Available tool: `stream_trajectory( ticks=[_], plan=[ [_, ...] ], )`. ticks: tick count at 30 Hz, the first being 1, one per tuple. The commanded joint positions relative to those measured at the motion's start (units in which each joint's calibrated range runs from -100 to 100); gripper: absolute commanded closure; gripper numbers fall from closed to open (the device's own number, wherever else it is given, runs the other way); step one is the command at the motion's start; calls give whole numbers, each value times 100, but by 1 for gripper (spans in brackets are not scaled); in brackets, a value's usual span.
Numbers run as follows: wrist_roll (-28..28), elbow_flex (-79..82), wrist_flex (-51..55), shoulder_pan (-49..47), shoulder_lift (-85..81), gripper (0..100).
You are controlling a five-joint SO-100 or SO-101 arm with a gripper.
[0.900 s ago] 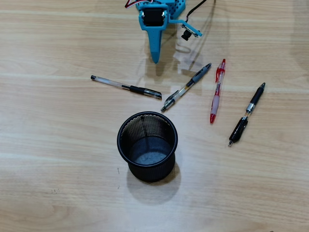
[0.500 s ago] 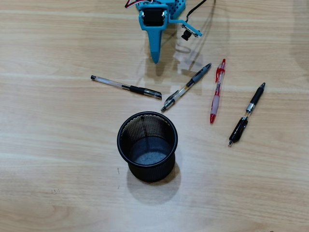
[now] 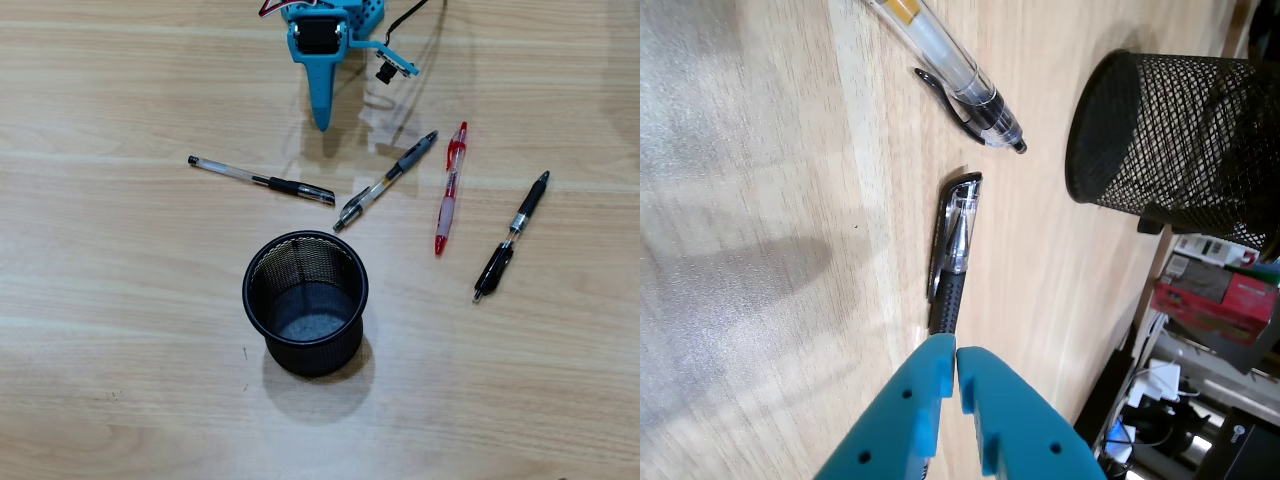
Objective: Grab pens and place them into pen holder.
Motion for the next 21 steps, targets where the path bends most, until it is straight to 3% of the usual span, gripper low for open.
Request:
stream_trajectory(
  ticks=[1, 21],
  plan=[
    [-9, 25, 28, 16, -51, 98],
    [-19, 25, 28, 89, -51, 97]
  ],
)
